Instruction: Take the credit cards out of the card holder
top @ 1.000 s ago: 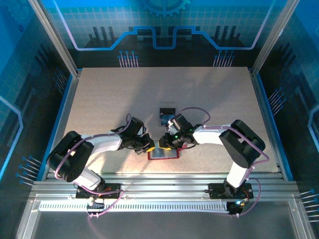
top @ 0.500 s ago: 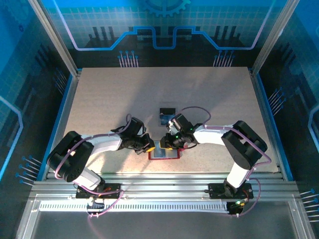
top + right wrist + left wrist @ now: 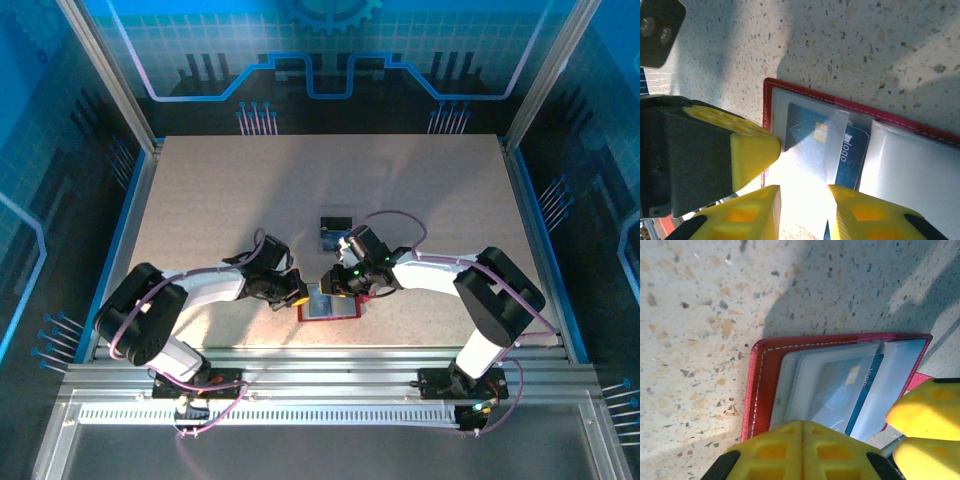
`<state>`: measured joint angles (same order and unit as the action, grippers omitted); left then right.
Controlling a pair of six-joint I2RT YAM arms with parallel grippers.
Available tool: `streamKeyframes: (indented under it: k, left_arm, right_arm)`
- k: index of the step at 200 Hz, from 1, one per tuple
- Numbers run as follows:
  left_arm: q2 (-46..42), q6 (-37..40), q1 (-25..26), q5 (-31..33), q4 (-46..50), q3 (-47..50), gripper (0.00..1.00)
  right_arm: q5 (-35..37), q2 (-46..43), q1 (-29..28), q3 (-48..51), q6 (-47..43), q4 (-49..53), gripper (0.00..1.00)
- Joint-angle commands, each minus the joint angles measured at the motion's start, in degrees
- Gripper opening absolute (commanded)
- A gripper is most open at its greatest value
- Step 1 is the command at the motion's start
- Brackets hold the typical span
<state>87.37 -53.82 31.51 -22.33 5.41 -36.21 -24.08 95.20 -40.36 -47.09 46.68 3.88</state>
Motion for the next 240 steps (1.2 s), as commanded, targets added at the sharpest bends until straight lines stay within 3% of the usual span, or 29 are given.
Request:
streamKeyframes:
  k: [1, 240]
  left_arm:
    - [-0.91, 1.93, 0.6, 1.12, 3.72, -1.8, 0.07]
    - [0.91, 0.74, 3.61, 3.87, 5.98, -2.73, 0.06]
  right_arm:
    - [-0.42, -1.24, 0.65, 1.58, -0.23, 0.55, 0.3]
    - [-4.71, 3.04, 1.86, 5.2, 1.27, -5.21, 0.3]
